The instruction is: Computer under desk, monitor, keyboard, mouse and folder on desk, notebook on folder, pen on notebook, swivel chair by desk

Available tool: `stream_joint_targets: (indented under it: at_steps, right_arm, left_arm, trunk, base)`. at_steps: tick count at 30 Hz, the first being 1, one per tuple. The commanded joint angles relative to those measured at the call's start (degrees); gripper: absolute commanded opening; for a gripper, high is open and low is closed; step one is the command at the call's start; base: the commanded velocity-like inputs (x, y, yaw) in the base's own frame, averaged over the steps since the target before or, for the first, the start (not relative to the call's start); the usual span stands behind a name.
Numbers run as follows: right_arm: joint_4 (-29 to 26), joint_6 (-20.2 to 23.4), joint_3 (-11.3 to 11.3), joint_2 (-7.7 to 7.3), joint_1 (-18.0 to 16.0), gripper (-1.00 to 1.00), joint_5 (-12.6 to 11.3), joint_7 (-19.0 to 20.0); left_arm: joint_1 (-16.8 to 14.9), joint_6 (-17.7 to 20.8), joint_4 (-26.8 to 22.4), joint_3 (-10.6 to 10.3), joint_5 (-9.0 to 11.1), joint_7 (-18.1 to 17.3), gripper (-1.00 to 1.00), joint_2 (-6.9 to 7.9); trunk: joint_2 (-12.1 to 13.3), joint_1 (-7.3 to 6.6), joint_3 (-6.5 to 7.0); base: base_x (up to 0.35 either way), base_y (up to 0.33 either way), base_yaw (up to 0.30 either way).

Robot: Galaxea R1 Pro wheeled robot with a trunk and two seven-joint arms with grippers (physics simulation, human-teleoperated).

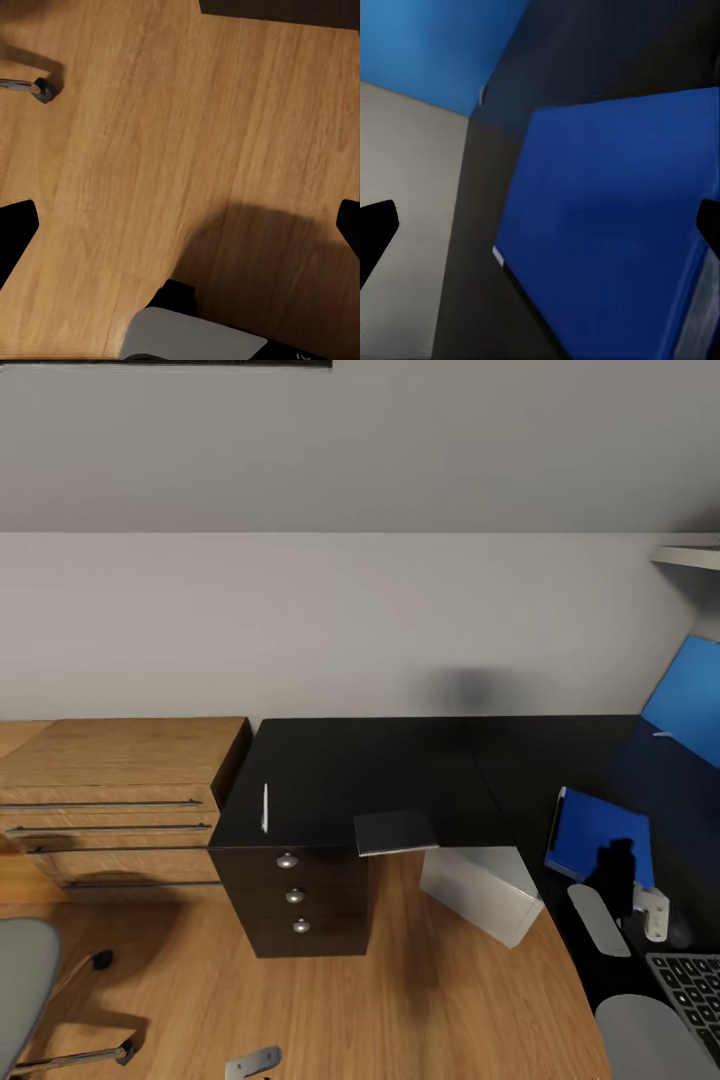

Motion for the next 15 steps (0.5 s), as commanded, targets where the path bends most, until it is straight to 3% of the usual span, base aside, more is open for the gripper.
stream_joint_targets:
  at_steps: [1,5,8,12,15]
  right_arm:
    - [-0.1,-0.2,0.1,0.01,0.0,1.00,-0.1,-0.2]
    - [-0.6,-0.2,0.2,0.56,0.0,1.00,-0.1,-0.1]
    - [-0.7,-0.2,0.2,1.68,0.0,1.00,-0.1,-0.1]
    - [-0.8,-0.2,0.7,4.26,0.0,1.00,0.0,0.0]
    - [-0.8,-0.2,1.8,4.89,0.0,1.00,0.0,-0.2]
  left_arm:
    - [-0.1,0.1,-0.1,-0.4,0.3,0.5,1.00,0.08]
    - [-0.1,0.1,-0.1,-0.4,0.3,0.5,1.00,0.08]
    - [-0.1,0.1,-0.1,-0.4,0.3,0.5,1.00,0.08]
    - [-0.1,0.1,-0.1,-0.4,0.3,0.5,1.00,0.08]
    - [-0.1,0.1,-0.1,-0.4,0.3,0.5,1.00,0.08]
  trunk:
    - [0.0,-0.02,-0.06]
    - [0.0,-0.02,-0.06]
    - [0.0,-0.02,-0.06]
    - [0.0,-0.02,-0.06]
    - [0.0,-0.02,-0.06]
  base:
    - [-0.154,0.010,0.000]
    - [-0.076,0.005,0.000]
    - [-0.015,0.001,0.000]
    - [-0.003,0.000,0.000]
    - [0.000,0.000,0.000]
